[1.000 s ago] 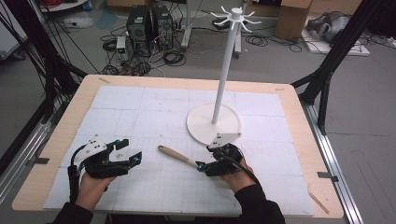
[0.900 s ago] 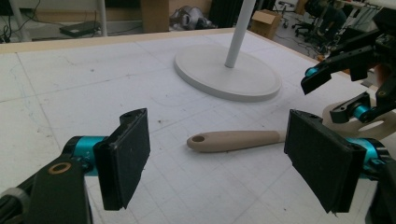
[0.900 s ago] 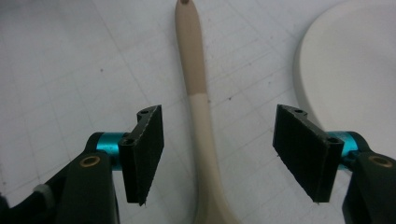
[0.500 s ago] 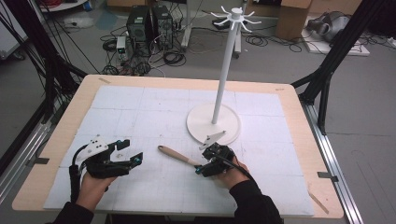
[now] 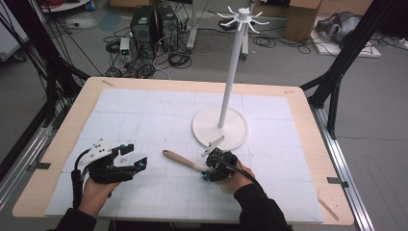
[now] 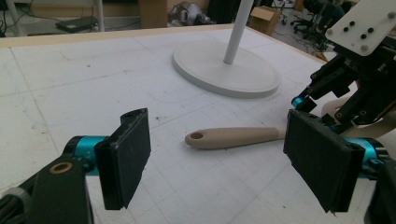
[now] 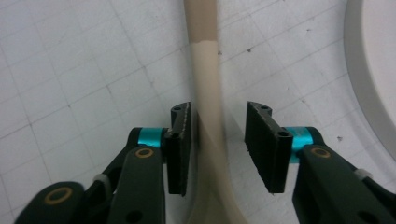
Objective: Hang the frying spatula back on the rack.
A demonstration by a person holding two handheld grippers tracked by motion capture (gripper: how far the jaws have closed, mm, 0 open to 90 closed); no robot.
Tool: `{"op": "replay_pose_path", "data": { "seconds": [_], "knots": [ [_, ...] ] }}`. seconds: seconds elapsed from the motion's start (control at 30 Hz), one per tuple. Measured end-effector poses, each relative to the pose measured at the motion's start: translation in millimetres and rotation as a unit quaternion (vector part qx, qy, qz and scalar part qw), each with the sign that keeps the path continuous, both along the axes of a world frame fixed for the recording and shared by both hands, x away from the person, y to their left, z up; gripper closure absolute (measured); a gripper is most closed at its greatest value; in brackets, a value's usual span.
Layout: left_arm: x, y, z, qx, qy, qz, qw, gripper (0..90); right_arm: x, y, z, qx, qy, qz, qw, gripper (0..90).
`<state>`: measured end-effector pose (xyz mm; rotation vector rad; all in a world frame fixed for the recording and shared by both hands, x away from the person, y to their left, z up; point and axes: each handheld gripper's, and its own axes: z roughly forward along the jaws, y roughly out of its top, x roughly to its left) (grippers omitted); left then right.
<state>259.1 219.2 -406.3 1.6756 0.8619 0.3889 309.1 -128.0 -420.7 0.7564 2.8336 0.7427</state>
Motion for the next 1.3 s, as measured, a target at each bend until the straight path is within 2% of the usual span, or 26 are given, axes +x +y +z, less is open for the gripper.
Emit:
{"op": "replay_pose_path", "data": {
  "seconds": [0.2, 0.33, 0.57, 0.87, 1.07, 1.3],
  "knots": [
    [0.2, -1.1, -0.5, 0.003, 0.003, -0.001, 1.0, 23.5, -4.9, 4.1, 0.8, -0.011, -0.009, 0.015, 0.9998, 74.5],
    [0.4, -1.5, -0.7, 0.006, 0.003, -0.002, 1.0, 23.8, -4.4, 3.8, 0.6, -0.007, 0.0, 0.007, 0.9999, 75.5],
    [0.5, -1.2, -1.0, 0.006, 0.005, -0.002, 1.0, 24.1, -6.0, 3.5, 0.2, -0.007, -0.006, 0.003, 1.0, 77.4],
    [0.3, 1.9, -0.5, -0.007, 0.004, 0.007, 0.9999, 24.2, -8.4, 2.4, 0.3, 0.004, 0.0, -0.027, 0.9996, 77.9],
    [0.1, 2.5, -0.2, -0.009, 0.003, 0.009, 0.9999, 24.2, -12.1, -4.0, 1.9, 0.028, -0.005, -0.031, 0.9991, 77.9],
    [-1.0, 0.9, 0.7, -0.01, 0.004, 0.009, 0.9999, 24.3, -15.9, -8.8, 11.2, 0.072, -0.013, -0.035, 0.9967, 77.8]
  ]
}}
